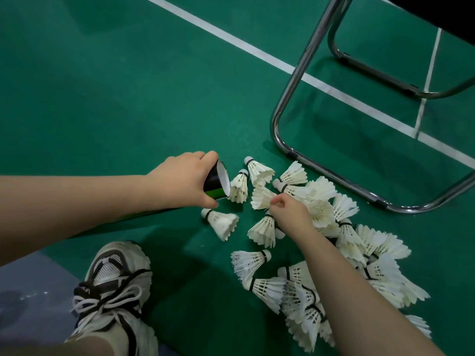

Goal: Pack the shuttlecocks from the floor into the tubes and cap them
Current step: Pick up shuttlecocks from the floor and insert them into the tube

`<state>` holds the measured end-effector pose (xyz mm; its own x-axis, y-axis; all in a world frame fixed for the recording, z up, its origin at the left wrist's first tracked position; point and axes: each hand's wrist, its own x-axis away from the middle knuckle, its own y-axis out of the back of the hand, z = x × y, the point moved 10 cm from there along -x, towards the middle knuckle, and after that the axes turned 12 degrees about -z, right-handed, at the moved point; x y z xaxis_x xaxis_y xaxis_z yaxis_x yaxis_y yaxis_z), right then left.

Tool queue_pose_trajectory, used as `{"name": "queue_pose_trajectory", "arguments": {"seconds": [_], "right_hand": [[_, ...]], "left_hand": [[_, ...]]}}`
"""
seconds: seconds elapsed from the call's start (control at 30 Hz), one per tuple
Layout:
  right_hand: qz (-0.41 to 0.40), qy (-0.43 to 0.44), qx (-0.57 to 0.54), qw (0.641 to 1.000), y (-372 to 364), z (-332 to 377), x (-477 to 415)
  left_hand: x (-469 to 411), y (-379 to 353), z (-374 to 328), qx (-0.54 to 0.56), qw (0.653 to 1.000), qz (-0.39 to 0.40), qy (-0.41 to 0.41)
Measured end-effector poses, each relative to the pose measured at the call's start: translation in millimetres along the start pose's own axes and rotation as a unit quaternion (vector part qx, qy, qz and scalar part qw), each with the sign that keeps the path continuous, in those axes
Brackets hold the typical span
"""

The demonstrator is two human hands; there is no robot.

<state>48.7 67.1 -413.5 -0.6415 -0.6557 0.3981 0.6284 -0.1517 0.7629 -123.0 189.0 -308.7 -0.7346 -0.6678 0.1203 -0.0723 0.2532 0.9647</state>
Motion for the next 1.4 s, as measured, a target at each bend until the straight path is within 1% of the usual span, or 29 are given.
{"name": "queue_pose_trajectory", "arguments": {"seconds": [0.1,0.17,0.23,0.33,0.4,0.5,0.6,0.67,0.7,0.73,0.8,1.03,1.1,1.13,1.2,1.27,1.33,1.4], "right_hand": [[0.078,0.045,0.122,0.988,-18,-5,17],[0.084,0.075,0.167,0.979,-25,-5,29],[0.063,0.088,0.173,0.979,-26,-7,37],[0.019,0.092,0.137,0.986,-18,-4,48],[0.024,0.140,0.146,0.979,-20,5,62],[0.077,0.262,0.177,0.946,-41,21,92],[0.130,0.370,0.232,0.890,-69,28,119],[0.128,0.414,0.266,0.861,-77,31,127],[0.118,0.422,0.278,0.855,-77,32,128],[0.109,0.419,0.286,0.855,-76,31,125],[0.080,0.398,0.288,0.867,-67,27,117],[-0.054,0.342,0.262,0.901,-18,20,91],[-0.103,0.317,0.215,0.918,0,14,87],[-0.112,0.293,0.189,0.930,6,8,85],[-0.103,0.237,0.137,0.956,12,-4,80],[-0.091,0.176,0.055,0.979,20,-13,77],[-0.088,0.119,-0.050,0.988,28,-17,79],[-0.081,0.071,-0.129,0.986,32,-21,82]], "left_hand": [[-1,-2,-3,-0.006,1.000,0.003,-0.005],[-2,-3,-6,-0.006,1.000,0.005,-0.007],[-3,-4,-10,-0.004,1.000,0.007,-0.012],[-2,-8,-16,-0.002,1.000,0.013,-0.019],[-1,-10,-19,-0.003,1.000,0.018,-0.022],[-2,-12,-24,-0.007,0.999,0.022,-0.028],[-3,-13,-28,-0.007,0.999,0.020,-0.029],[-4,-12,-30,-0.010,0.999,0.014,-0.032],[-4,-12,-31,-0.012,0.999,0.014,-0.034],[-3,-12,-32,-0.013,0.999,0.015,-0.035],[-1,-14,-33,-0.014,0.999,0.018,-0.038],[-1,-16,-39,-0.013,0.999,0.022,-0.046],[-2,-17,-42,-0.012,0.998,0.023,-0.048],[-2,-17,-43,-0.012,0.998,0.024,-0.050],[-3,-19,-45,-0.012,0.998,0.027,-0.051],[-3,-20,-47,-0.012,0.998,0.029,-0.055],[-4,-20,-50,-0.010,0.998,0.028,-0.056],[-5,-20,-54,-0.007,0.998,0.028,-0.057]]}}
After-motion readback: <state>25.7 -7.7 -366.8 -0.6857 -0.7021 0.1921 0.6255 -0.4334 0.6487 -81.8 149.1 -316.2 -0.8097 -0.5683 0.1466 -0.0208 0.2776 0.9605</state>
